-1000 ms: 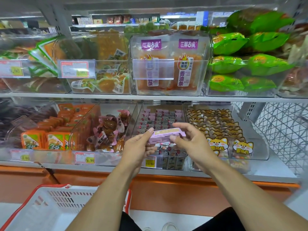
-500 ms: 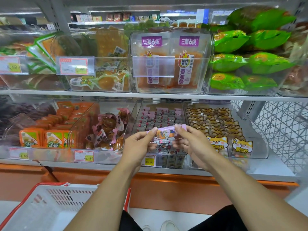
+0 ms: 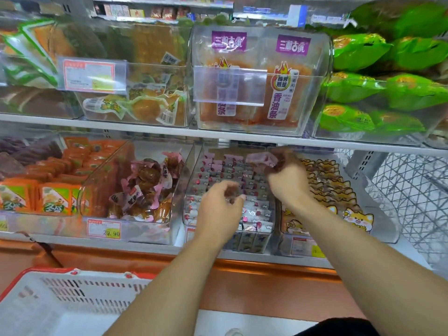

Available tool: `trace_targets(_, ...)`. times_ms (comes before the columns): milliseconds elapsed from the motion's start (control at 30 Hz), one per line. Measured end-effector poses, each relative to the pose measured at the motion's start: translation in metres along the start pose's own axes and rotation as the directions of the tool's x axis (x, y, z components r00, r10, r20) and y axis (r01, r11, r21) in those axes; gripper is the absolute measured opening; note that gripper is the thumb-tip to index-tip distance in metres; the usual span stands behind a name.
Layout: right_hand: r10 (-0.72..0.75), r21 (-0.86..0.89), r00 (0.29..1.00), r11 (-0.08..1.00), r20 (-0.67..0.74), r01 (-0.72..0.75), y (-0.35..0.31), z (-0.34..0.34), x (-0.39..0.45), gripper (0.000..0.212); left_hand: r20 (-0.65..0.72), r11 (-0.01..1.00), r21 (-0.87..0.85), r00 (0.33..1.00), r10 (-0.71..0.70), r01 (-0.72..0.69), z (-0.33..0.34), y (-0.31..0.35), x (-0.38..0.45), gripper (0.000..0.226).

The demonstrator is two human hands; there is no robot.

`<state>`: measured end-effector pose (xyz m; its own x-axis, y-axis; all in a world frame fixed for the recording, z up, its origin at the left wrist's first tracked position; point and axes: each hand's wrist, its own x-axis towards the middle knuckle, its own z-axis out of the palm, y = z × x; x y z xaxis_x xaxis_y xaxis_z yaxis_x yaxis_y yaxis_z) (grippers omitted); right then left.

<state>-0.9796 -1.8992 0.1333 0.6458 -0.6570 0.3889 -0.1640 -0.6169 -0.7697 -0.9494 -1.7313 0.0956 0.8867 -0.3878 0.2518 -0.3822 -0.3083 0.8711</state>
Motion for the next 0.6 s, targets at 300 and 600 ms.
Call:
trace_targets(300,-0.119,-0.265,0.962,0.946,0.247,0.185,0.031,0.039,0.086,0.027,0.07,0.854,0.483,0.981,0.179,-0.191,0.021,-0.003,0.022,0.035)
trace_targets(600,-0.017,-0.341,0.94,0.93,0.34,0.14,0.04,0.063,0.124,0.022,0.072,0.855,0.478,0.979,0.192,-0.203,0.025,-0.013,0.025,0.035)
